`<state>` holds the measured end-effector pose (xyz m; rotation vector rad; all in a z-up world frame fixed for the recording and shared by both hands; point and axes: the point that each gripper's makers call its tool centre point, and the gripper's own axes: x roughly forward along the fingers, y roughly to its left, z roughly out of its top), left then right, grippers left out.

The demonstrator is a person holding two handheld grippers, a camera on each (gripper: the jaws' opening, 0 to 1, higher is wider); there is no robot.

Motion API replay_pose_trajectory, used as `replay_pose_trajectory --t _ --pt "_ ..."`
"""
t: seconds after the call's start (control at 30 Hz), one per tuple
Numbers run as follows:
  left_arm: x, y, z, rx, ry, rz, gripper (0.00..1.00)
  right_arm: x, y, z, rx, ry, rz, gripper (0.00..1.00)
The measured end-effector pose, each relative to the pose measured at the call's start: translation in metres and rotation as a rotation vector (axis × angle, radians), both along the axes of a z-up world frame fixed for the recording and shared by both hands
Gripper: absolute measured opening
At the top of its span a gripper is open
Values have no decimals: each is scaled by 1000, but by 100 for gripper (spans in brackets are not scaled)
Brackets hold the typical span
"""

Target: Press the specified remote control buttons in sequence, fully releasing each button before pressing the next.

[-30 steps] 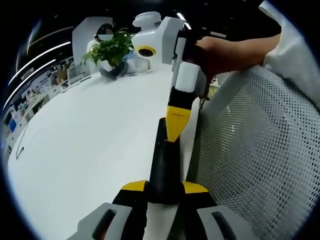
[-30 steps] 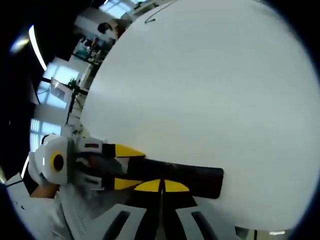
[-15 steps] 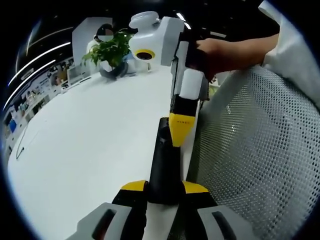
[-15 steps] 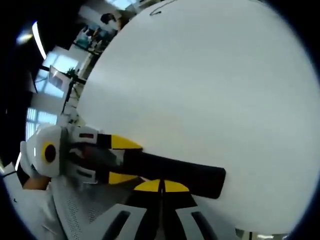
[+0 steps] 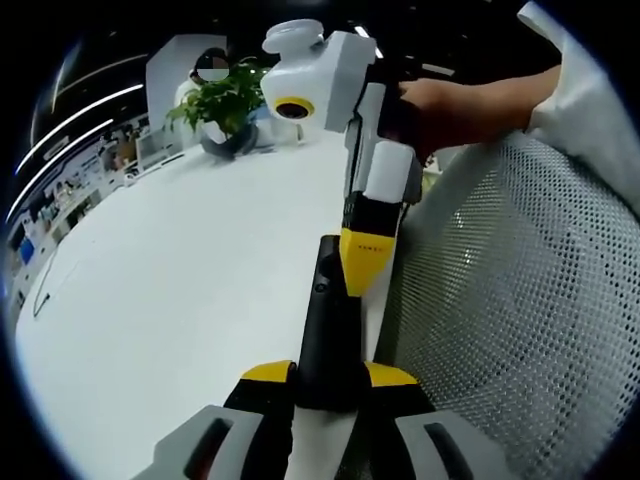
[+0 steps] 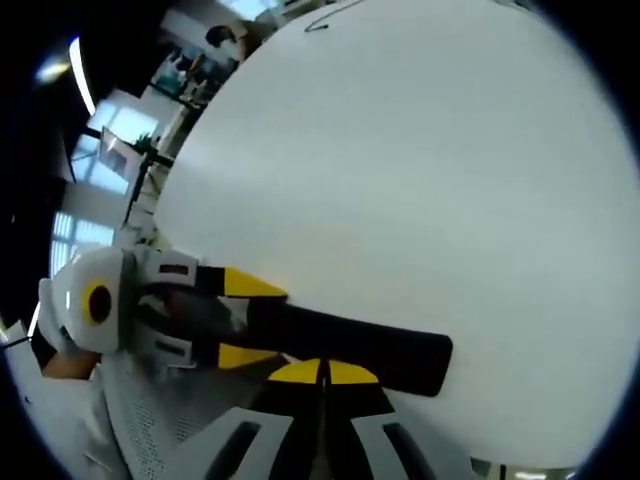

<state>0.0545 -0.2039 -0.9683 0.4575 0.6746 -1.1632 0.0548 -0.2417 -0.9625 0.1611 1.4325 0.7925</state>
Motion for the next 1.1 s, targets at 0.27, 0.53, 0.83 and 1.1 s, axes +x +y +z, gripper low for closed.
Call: replay_pose_trajectory --t 0.27,0.53,0.83,1.1 --pt "-1 -1 0 5 -3 -8 25 8 13 8 105 -14 -46 0" --pt "0 -2 -1 2 3 -10 25 7 15 5 95 -16 -16 0" --pt "1 -2 0 2 16 4 24 10 14 4 90 -44 -19 0" --pt "1 -5 0 10 7 1 23 14 10 3 88 -26 -64 0"
